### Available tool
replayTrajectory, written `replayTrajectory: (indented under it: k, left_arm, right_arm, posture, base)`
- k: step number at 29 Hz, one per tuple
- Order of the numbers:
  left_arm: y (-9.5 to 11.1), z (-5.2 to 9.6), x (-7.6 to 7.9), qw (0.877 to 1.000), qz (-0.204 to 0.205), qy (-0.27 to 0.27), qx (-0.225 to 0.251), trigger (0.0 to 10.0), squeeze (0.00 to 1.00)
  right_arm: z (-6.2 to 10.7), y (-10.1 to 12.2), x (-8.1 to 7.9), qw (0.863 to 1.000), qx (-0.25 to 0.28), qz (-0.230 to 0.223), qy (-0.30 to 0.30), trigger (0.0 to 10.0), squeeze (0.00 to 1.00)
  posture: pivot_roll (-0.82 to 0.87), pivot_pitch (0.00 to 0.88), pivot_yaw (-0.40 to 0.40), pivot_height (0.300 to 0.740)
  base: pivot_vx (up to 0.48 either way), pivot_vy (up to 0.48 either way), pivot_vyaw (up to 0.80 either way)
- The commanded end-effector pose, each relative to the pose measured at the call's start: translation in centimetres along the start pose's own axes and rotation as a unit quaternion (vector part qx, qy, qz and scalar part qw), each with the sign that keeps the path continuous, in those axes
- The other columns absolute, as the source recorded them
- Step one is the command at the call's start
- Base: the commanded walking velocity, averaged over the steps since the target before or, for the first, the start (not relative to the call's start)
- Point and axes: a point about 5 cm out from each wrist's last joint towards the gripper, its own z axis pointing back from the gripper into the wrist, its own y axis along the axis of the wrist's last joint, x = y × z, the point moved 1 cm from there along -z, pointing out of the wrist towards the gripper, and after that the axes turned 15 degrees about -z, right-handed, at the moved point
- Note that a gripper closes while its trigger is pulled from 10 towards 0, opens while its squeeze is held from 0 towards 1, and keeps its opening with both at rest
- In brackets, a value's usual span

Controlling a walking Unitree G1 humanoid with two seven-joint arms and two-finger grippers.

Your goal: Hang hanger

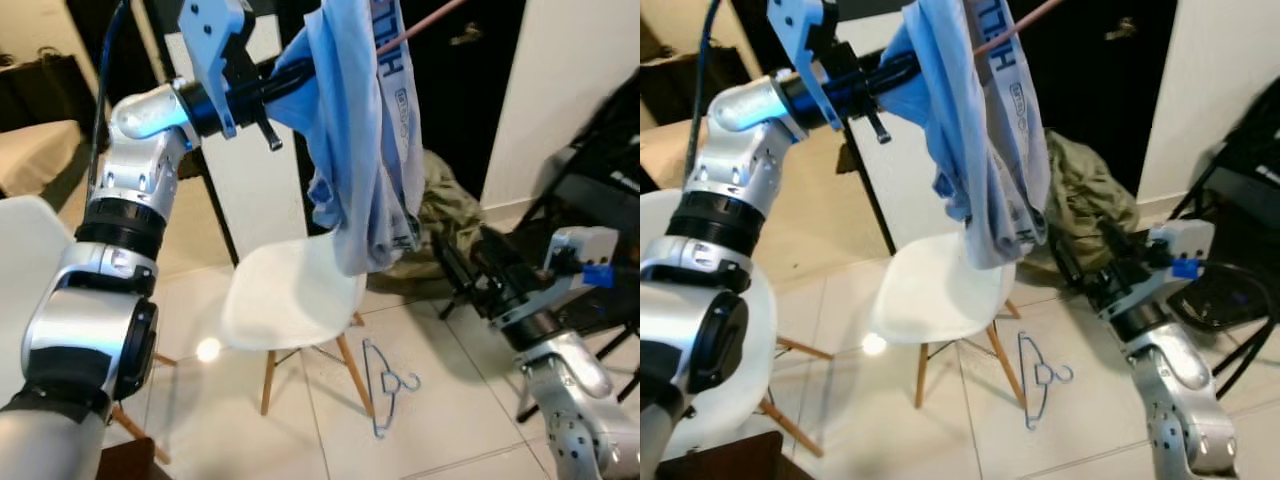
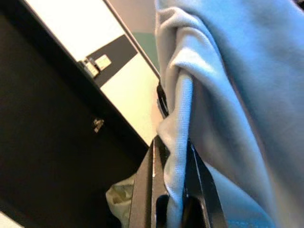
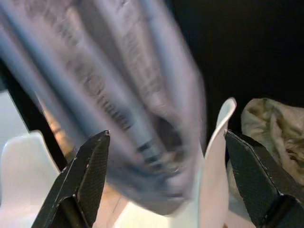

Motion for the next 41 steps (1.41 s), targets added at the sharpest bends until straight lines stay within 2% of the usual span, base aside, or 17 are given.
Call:
replayTrajectory:
  k: [1, 5, 6, 10, 13, 18, 22, 26, 31, 33, 37, 41]
  left_arm:
    - [0.0, 0.7, -0.7, 1.0, 0.001, 0.024, -0.001, 10.0, 0.0]
    - [-0.1, 0.8, -0.5, 1.0, 0.006, 0.021, -0.007, 10.0, 0.0]
    - [-0.7, 1.1, 0.0, 0.999, 0.008, 0.019, -0.026, 10.0, 0.0]
    - [-1.5, 1.8, 0.5, 0.998, 0.022, 0.027, -0.044, 10.0, 0.0]
    - [-1.4, 2.1, 0.2, 0.998, 0.021, 0.033, -0.046, 10.0, 0.0]
    - [-0.8, 3.2, -1.3, 0.998, 0.017, 0.043, -0.042, 10.0, 0.0]
    - [-0.2, 3.5, -2.1, 0.998, 0.014, 0.05, -0.032, 10.0, 0.0]
    - [1.9, 3.2, -3.0, 0.999, 0.022, 0.042, 0.015, 10.0, 0.0]
    - [2.6, 3.0, -3.4, 0.999, 0.019, 0.042, 0.021, 10.0, 0.0]
    - [2.9, 2.9, -3.7, 0.999, 0.016, 0.044, 0.026, 10.0, 0.0]
    - [3.2, 2.8, -3.8, 0.998, 0.016, 0.047, 0.034, 10.0, 0.0]
    - [5.0, 2.1, -4.0, 0.994, 0.031, 0.051, 0.086, 10.0, 0.0]
  right_arm:
    - [-0.3, -0.5, -0.8, 1.0, -0.011, 0.004, 0.021, 10.0, 0.0]
    - [-0.6, -0.8, -1.2, 0.999, -0.02, 0.005, 0.032, 10.0, 0.0]
    - [-1.2, -1.2, -1.9, 0.998, -0.029, 0.005, 0.047, 10.0, 0.0]
    - [-2.1, -1.6, -2.8, 0.997, -0.038, 0.005, 0.069, 10.0, 0.0]
    - [-2.3, -1.5, -2.8, 0.997, -0.037, 0.006, 0.072, 10.0, 0.0]
    - [-2.6, -0.6, -2.3, 0.997, -0.022, 0.003, 0.073, 10.0, 0.0]
    - [-2.5, -0.1, -2.4, 0.996, -0.001, -0.021, 0.084, 10.0, 0.0]
    - [-2.0, 0.1, -2.7, 0.993, 0.012, -0.044, 0.109, 10.0, 0.0]
    - [-1.9, -0.1, -3.0, 0.991, 0.006, -0.044, 0.126, 10.0, 0.0]
    - [-1.7, -0.3, -2.8, 0.992, -0.003, -0.029, 0.126, 10.0, 0.0]
    - [-1.7, -0.2, -2.7, 0.992, -0.004, -0.024, 0.124, 10.0, 0.0]
    - [-1.8, 0.3, -2.6, 0.992, 0.008, -0.029, 0.12, 10.0, 0.0]
  posture:
    - [-0.14, 0.0, 0.138, 0.71]
    - [-0.14, 0.0, 0.138, 0.71]
    - [-0.14, 0.0, 0.127, 0.71]
    - [-0.14, 0.0, 0.127, 0.71]
    - [-0.14, 0.0, 0.114, 0.71]
    - [-0.13, 0.0, 0.108, 0.71]
    - [-0.13, 0.0, 0.107, 0.71]
    - [-0.13, 0.0, 0.103, 0.71]
    - [-0.13, 0.0, 0.103, 0.71]
    - [-0.13, 0.0, 0.104, 0.71]
    - [-0.13, 0.0, 0.106, 0.71]
    - [-0.13, 0.0, 0.105, 0.71]
  base:
    - [0.0, 0.0, 0.0]
    - [0.0, 0.0, 0.0]
    - [0.0, -0.48, 0.0]
    - [0.0, -0.48, 0.0]
    - [0.0, 0.0, 0.0]
    - [0.0, 0.0, 0.0]
    - [0.0, 0.0, 0.0]
    - [0.0, 0.0, 0.0]
    - [0.0, 0.0, 0.0]
    - [0.0, 0.0, 0.0]
    - [0.0, 0.0, 0.0]
    - [0.0, 0.0, 0.0]
